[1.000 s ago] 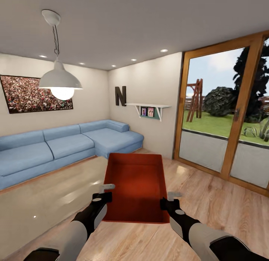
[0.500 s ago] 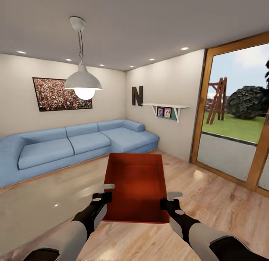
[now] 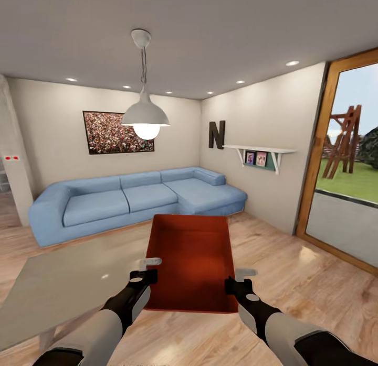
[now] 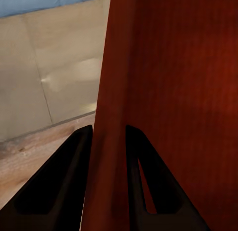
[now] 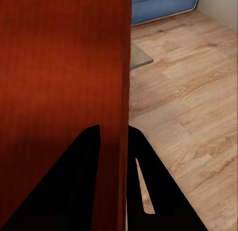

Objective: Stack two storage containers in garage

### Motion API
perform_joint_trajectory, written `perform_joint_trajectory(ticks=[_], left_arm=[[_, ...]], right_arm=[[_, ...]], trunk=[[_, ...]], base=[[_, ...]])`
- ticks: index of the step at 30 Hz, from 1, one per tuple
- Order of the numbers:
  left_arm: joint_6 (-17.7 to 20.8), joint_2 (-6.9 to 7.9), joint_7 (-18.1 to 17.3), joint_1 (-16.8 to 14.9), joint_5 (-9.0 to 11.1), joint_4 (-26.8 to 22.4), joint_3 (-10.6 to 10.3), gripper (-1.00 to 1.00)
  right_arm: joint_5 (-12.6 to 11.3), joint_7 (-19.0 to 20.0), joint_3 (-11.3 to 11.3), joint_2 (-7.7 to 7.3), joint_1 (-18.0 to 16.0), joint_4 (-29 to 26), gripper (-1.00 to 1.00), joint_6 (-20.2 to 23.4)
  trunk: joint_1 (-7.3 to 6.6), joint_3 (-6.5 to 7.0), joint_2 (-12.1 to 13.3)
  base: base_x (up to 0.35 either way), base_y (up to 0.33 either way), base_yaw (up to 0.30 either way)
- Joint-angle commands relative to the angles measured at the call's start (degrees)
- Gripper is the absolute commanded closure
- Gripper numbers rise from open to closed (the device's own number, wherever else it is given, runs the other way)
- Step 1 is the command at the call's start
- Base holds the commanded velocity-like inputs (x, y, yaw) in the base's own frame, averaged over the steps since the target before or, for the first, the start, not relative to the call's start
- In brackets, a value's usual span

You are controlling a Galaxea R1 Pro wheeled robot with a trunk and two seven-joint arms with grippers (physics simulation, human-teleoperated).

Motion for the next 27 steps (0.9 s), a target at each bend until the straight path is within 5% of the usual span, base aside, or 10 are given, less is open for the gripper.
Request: perform_joint_trajectory(ticks=[1,27], left_arm=[[0.47,0.45,0.72,-0.05,0.29,0.02,2.7,1.0],[0.47,0.45,0.71,-0.05,0.29,0.04,2.77,1.0]], right_arm=[[-0.38,-0.33,-2.11,-0.24,-0.05,-0.2,1.0,-0.38],[-0.36,-0.32,-2.11,-0.24,0.12,-0.16,1.0,-0.55]], trunk=[[0.01,-0.08,-0.07],[0.01,-0.08,-0.07]], base=[[0.0,0.0,0.3],[0.0,0.0,0.3]])
